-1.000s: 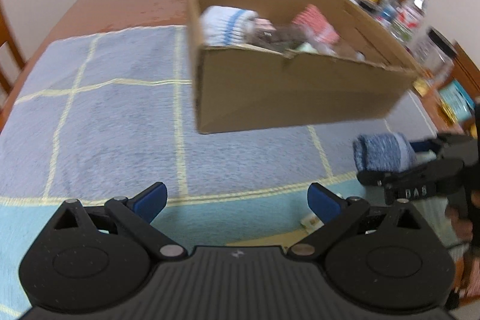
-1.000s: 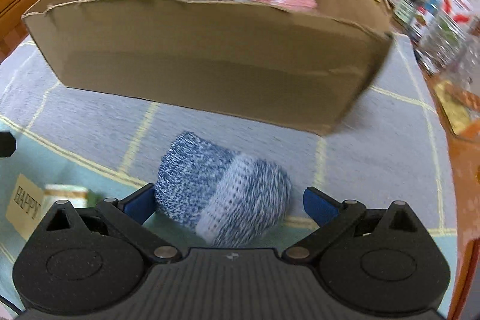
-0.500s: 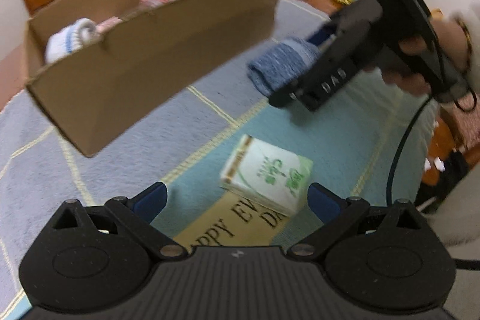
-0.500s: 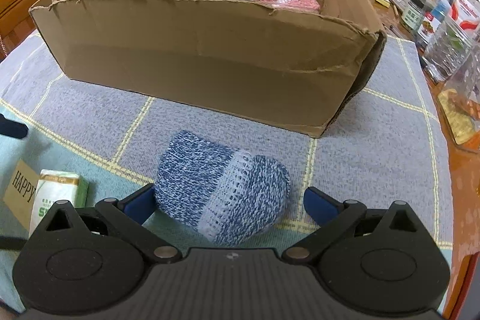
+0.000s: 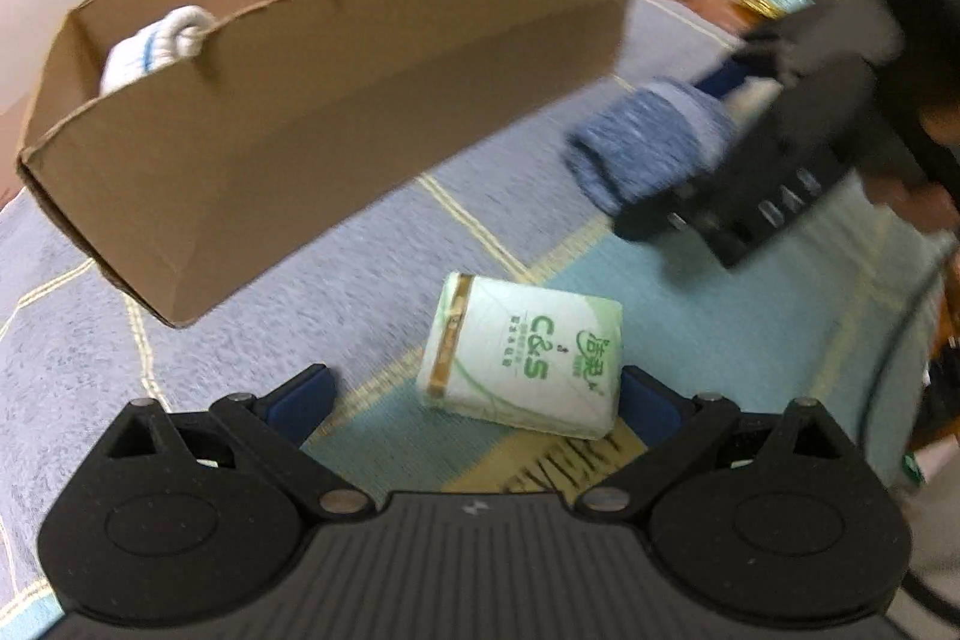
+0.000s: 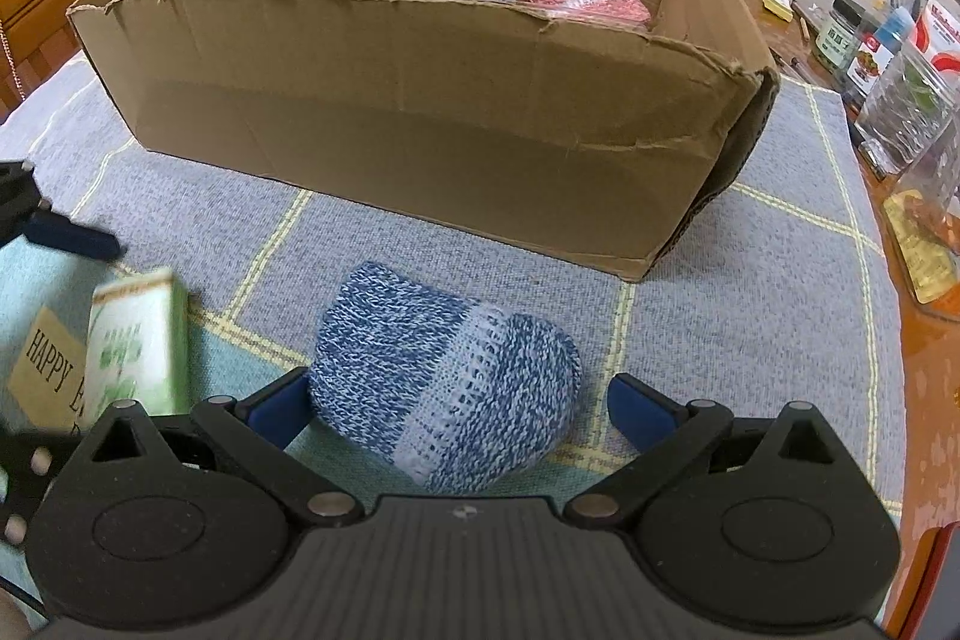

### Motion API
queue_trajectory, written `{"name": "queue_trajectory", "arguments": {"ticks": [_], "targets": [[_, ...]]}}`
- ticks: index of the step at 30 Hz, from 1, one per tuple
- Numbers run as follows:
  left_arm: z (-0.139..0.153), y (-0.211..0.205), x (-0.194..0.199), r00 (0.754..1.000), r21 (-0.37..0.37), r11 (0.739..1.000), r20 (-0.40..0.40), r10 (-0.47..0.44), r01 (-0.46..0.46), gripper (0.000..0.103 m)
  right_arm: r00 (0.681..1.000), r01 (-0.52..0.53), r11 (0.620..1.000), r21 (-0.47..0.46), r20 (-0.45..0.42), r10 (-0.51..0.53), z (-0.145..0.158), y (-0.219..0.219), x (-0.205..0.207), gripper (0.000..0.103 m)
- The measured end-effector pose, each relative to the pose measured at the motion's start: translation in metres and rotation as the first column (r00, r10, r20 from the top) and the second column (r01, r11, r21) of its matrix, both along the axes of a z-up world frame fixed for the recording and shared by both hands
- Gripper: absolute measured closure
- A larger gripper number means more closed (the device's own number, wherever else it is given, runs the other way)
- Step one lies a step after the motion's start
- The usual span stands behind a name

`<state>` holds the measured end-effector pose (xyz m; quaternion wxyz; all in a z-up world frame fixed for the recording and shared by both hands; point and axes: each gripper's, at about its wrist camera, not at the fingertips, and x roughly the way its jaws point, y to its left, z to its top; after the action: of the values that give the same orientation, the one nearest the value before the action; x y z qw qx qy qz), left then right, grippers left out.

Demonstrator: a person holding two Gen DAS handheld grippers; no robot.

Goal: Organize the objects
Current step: 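Grasp the blue-white sock with the right gripper while the left grasps a green tissue pack, then carry the sock and tissue pack over the box and open both grippers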

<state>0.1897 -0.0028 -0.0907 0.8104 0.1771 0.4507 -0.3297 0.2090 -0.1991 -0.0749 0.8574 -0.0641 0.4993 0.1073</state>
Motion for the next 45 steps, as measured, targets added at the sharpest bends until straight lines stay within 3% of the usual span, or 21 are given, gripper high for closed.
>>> {"name": "queue_trajectory", "arguments": {"ticks": [11, 22, 35, 40, 45], "targets": [[-0.001, -0.008, 0.004, 0.996, -0.022, 0.996, 0.029, 0.084, -0.083, 0.011, 1.000, -0.008, 1.000, 0.003, 0.011, 0.008, -0.003, -0.004, -0.005, 0.000], [0.001, -0.008, 0.008, 0.989, -0.038, 0.990, 0.042, 0.139, -0.138, 0.035, 1.000, 0.015, 1.000, -0.001, -0.002, -0.015, -0.004, -0.002, -0.007, 0.000], [0.003, -0.005, 0.014, 0.984, -0.048, 0.983, 0.024, 0.177, -0.175, 0.036, 0.999, 0.024, 1.000, 0.006, 0.029, -0.024, -0.004, 0.004, -0.009, 0.007], [0.004, -0.006, 0.016, 0.983, -0.048, 0.982, 0.015, 0.185, -0.185, 0.038, 0.997, 0.064, 0.998, 0.006, 0.031, -0.065, 0.001, -0.002, -0.009, 0.018], [0.007, -0.005, 0.018, 0.983, -0.048, 0.981, -0.005, 0.186, -0.186, 0.039, 0.995, 0.095, 0.995, 0.004, 0.005, -0.095, 0.002, -0.004, -0.001, 0.022]]}}
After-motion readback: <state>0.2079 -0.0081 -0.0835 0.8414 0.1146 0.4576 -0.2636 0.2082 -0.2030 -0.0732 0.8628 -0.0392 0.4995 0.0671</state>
